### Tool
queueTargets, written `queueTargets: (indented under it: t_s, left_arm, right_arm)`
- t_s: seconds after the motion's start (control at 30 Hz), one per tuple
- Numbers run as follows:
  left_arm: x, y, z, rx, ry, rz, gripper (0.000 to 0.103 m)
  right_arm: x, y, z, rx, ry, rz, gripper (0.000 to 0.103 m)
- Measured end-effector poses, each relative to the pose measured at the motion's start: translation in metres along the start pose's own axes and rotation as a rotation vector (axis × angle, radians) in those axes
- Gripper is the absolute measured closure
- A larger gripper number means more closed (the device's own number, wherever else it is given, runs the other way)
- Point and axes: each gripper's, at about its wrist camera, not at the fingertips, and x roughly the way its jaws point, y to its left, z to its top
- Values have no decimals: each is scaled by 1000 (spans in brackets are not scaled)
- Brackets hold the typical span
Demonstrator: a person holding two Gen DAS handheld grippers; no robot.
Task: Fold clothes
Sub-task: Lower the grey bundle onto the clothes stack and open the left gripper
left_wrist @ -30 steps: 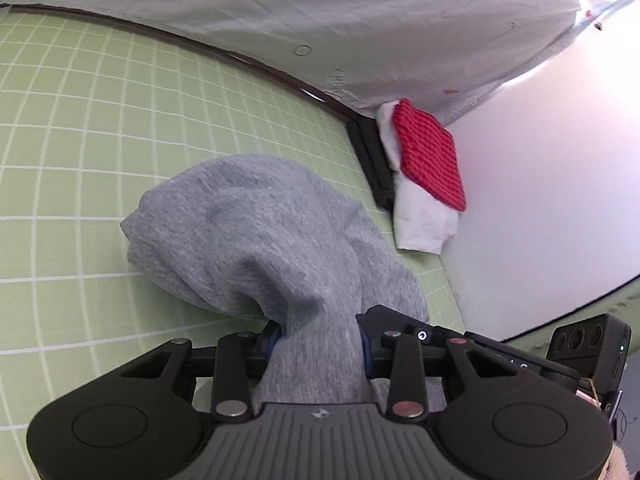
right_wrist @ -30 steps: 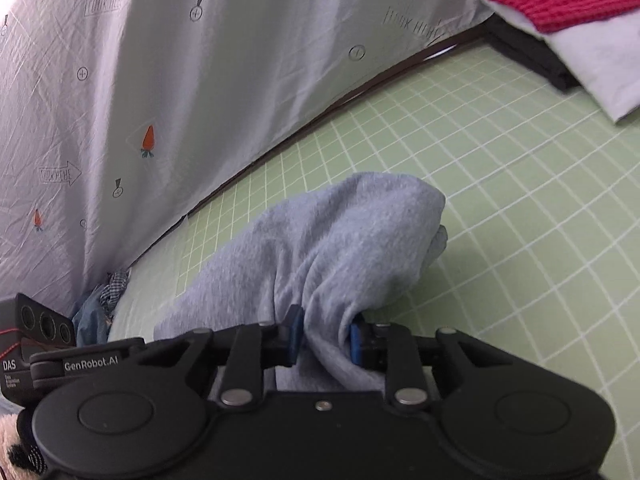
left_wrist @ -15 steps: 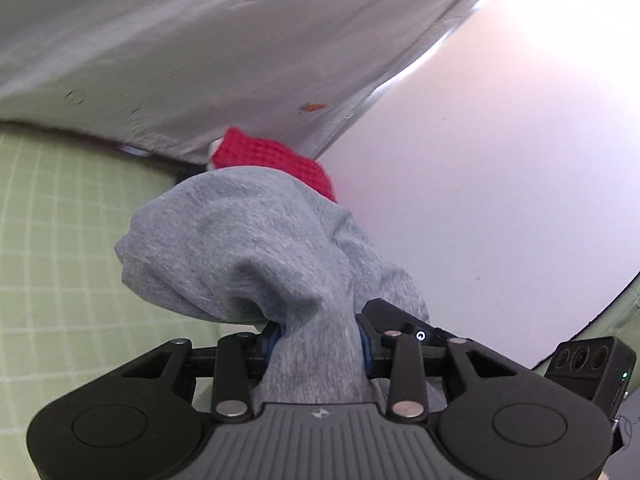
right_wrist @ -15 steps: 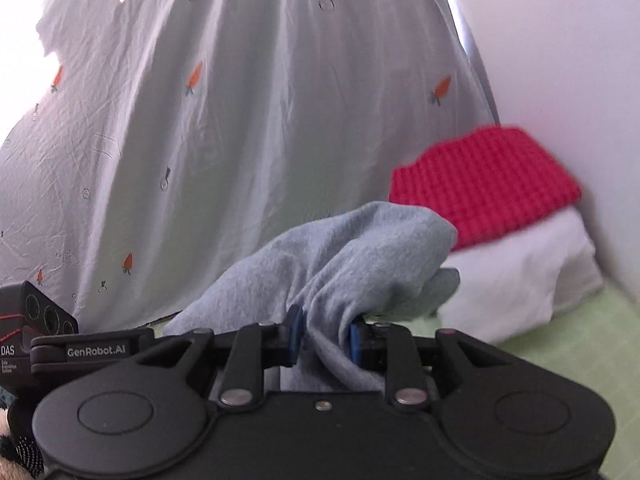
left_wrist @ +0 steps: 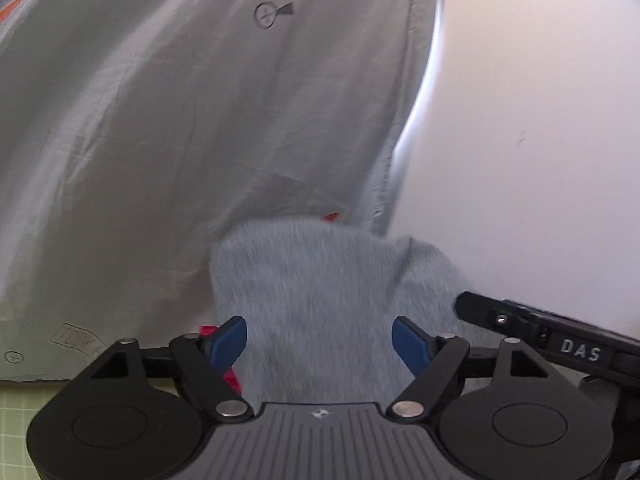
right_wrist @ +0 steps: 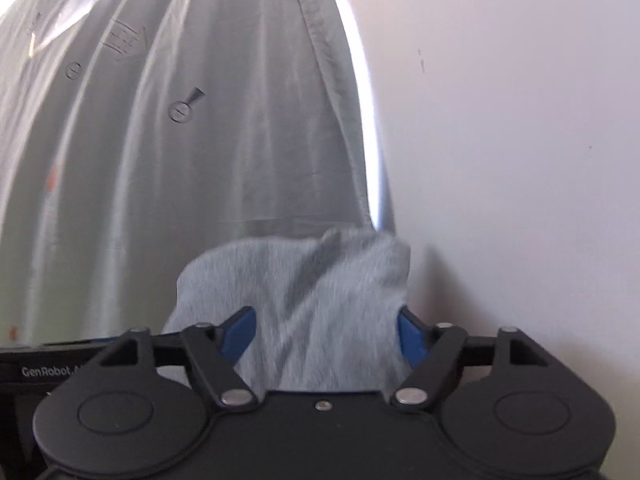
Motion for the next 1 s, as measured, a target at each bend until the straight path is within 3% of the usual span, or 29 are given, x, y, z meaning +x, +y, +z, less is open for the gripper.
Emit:
queueTargets:
  t_s: [0.1, 0.23, 0.3, 0.37, 0.43, 0.5, 0.63, 0.73, 0.87, 1.0]
  left_arm:
    - [39, 21, -12, -6, 83, 89, 20]
    - [83, 40, -39, -12, 214, 157, 19]
    - [94, 51, -49, -42, 241, 177, 14]
    - [94, 57, -50, -73, 246, 162, 8]
    - [89, 58, -51, -75, 238, 150, 8]
    - [79, 50, -50, -45, 229, 152, 8]
    - [31, 32, -43, -51, 202, 173, 7]
    - [-23, 23, -42, -64, 114, 161, 0]
    - [-99, 14, -39, -79, -9, 123, 0]
    - [-157, 10, -44, -73, -78, 119, 0]
  right_arm:
    - [28, -1, -19, -37, -21, -3, 23]
    - [75, -6, -60, 27, 118, 21, 23]
    - [97, -9, -83, 22, 226, -20, 23]
    - [99, -7, -97, -23, 254, -38, 22]
    - [91, -2, -96, -52, 247, -35, 5]
    - [79, 4, -95, -77, 235, -49, 0]
    - [41, 15, -83, -62, 191, -79, 0]
    - [-4, 22, -73, 0, 154, -91, 0]
    - [-59, 37, -67, 45, 123, -54, 0]
    - [-113, 60, -71, 24, 122, -49, 0]
